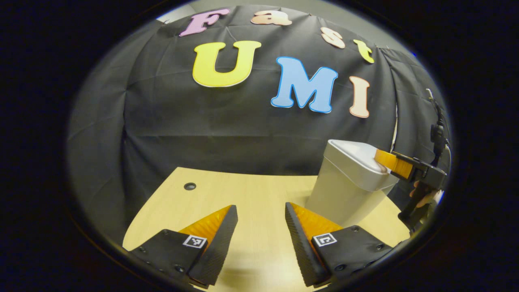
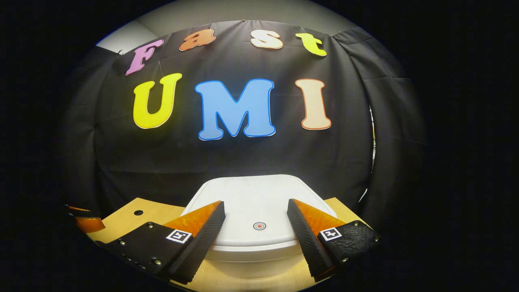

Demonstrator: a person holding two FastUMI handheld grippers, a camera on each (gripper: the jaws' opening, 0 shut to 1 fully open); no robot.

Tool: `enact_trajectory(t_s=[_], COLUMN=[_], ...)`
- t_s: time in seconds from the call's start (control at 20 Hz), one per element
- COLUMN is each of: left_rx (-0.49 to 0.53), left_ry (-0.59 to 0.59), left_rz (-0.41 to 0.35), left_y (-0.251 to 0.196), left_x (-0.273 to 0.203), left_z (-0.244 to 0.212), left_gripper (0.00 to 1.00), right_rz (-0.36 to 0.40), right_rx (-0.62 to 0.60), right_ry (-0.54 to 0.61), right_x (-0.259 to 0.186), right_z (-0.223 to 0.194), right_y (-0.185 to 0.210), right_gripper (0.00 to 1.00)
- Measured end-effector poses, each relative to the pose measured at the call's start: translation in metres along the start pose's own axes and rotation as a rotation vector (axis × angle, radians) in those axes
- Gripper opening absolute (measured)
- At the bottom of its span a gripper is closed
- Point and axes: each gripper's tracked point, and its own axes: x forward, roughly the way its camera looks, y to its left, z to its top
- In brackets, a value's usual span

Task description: Press the lid of the desktop garbage bin to open it, pick up the crumpled paper on the desktop and throw it into the bin, then pick up the pop can on the desktop and drop it into the bin, and finally close the garbage bin lid.

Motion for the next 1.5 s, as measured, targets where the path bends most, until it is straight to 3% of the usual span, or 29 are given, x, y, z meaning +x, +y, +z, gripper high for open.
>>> enact_trajectory(t_s=[0.35, 0.7, 1.0, 1.5], left_rx=[0.049, 0.028, 0.036, 0.074], left_ry=[-0.088, -0.204, -0.273, -0.324], left_rz=[-0.002, -0.005, -0.006, -0.047], left_y=[-0.005, -0.007, -0.007, -0.019], left_x=[-0.018, -0.043, -0.071, -0.107], left_z=[0.043, 0.100, 0.127, 0.146], left_gripper=[0.80, 0.80, 0.80, 0.81], right_rz=[0.017, 0.045, 0.074, 0.071], right_rx=[0.052, 0.099, 0.080, 0.048], right_ry=[0.041, -0.045, -0.122, -0.148], right_x=[-0.018, -0.052, -0.087, -0.147], right_z=[0.004, 0.045, 0.077, 0.078], right_y=[0.003, 0.015, 0.029, 0.052], right_gripper=[0.99, 0.99, 0.99, 0.99])
